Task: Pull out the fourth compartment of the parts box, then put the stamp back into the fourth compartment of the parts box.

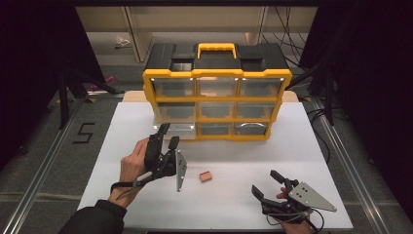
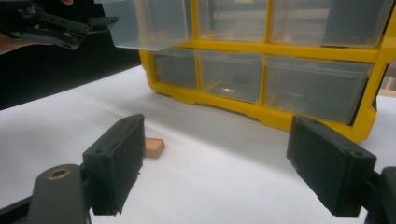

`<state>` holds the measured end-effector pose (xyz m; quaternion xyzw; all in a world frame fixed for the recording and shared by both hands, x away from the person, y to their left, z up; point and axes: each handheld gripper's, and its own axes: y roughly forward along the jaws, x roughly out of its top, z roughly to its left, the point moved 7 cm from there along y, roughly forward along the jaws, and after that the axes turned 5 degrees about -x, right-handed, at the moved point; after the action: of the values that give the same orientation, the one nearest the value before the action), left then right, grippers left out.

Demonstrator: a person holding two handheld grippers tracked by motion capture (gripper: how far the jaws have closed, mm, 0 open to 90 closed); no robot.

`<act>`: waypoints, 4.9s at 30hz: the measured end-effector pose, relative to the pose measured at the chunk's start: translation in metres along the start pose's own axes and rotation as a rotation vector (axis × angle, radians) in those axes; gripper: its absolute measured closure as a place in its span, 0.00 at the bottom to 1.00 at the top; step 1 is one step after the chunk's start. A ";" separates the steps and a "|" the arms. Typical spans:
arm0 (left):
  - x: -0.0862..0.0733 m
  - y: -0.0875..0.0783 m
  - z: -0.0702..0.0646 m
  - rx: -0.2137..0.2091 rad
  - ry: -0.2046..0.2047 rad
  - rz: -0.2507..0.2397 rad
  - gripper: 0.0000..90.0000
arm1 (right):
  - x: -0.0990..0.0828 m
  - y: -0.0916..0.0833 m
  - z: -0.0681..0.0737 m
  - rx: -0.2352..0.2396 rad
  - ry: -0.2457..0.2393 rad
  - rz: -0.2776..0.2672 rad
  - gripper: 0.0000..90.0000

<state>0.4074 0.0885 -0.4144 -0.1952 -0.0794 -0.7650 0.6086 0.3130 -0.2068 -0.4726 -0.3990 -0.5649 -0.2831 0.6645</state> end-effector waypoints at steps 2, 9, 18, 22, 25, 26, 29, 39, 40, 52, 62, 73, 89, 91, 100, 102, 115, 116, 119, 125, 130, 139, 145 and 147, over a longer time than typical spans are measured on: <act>0.002 -0.001 0.000 -0.015 -0.046 -0.011 0.38 | 0.000 0.000 0.000 0.000 0.002 0.003 0.23; 0.011 -0.005 -0.001 -0.070 -0.195 -0.048 0.34 | 0.000 0.000 0.000 0.000 0.001 0.002 0.23; 0.022 -0.012 0.000 -0.140 -0.382 -0.100 0.31 | 0.000 0.000 0.000 0.001 0.002 0.002 0.23; 0.023 -0.013 -0.002 -0.169 -0.444 -0.115 0.30 | 0.000 0.000 0.000 0.001 0.000 0.000 0.23; 0.023 -0.014 -0.002 -0.182 -0.501 -0.131 0.29 | 0.000 0.000 0.000 0.001 0.002 0.002 0.23; 0.024 -0.015 -0.002 -0.191 -0.531 -0.138 0.29 | 0.000 0.000 0.000 0.001 0.000 0.000 0.23; 0.024 -0.016 -0.002 -0.215 -0.580 -0.147 0.28 | 0.000 0.000 0.000 0.001 0.000 -0.001 0.23; 0.026 -0.021 -0.006 -0.289 -0.669 -0.178 0.27 | 0.001 -0.001 0.001 0.004 -0.001 -0.002 0.23; 0.026 -0.021 -0.006 -0.296 -0.671 -0.178 0.27 | 0.002 -0.001 0.001 0.004 -0.001 -0.003 0.23; 0.036 -0.024 -0.016 -0.408 -0.719 -0.203 0.26 | 0.002 -0.001 0.001 0.009 -0.001 -0.006 0.23; 0.040 -0.021 -0.028 -0.519 -0.752 -0.187 0.24 | 0.002 0.000 0.001 0.018 0.001 -0.008 0.23; 0.044 -0.016 -0.042 -0.616 -0.737 -0.141 0.24 | 0.001 0.000 0.000 0.023 0.008 -0.002 0.23; 0.045 -0.010 -0.065 -0.707 -0.727 -0.086 0.22 | 0.000 0.001 0.001 0.026 0.002 -0.003 0.23; 0.044 -0.009 -0.067 -0.719 -0.717 -0.072 0.21 | 0.000 0.001 0.002 0.027 0.001 -0.002 0.23; 0.042 -0.004 -0.079 -0.767 -0.706 -0.022 0.21 | 0.000 0.001 0.001 0.029 0.003 0.000 0.23; 0.041 -0.003 -0.083 -0.779 -0.698 -0.005 0.20 | 0.000 0.001 0.001 0.029 0.003 0.001 0.23; 0.037 0.001 -0.098 -0.831 -0.672 0.056 0.20 | 0.001 0.002 0.004 0.032 -0.010 0.000 0.23; 0.037 0.001 -0.098 -0.836 -0.669 0.060 0.21 | 0.001 0.002 0.004 0.032 -0.010 -0.001 0.23; 0.037 0.002 -0.100 -0.851 -0.668 0.073 0.21 | 0.001 0.002 0.004 0.032 -0.009 0.000 0.23; 0.035 0.006 -0.112 -0.904 -0.628 0.113 0.21 | 0.001 0.002 0.004 0.033 -0.011 0.000 0.23; 0.031 0.011 -0.121 -0.947 -0.639 0.137 0.22 | 0.001 0.002 0.004 0.034 -0.011 -0.001 0.23; 0.029 0.017 -0.130 -0.996 -0.641 0.167 0.26 | 0.001 0.002 0.005 0.035 -0.013 0.004 0.23; 0.026 0.020 -0.135 -1.022 -0.640 0.201 0.32 | 0.001 0.003 0.005 0.036 -0.013 0.005 0.23; 0.026 0.022 -0.136 -1.023 -0.634 0.207 0.34 | 0.001 0.003 0.005 0.037 -0.013 0.005 0.23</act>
<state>0.3967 0.0112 -0.5305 -0.6878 0.1403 -0.5475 0.4554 0.3127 -0.2010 -0.4723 -0.3899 -0.5733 -0.2686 0.6687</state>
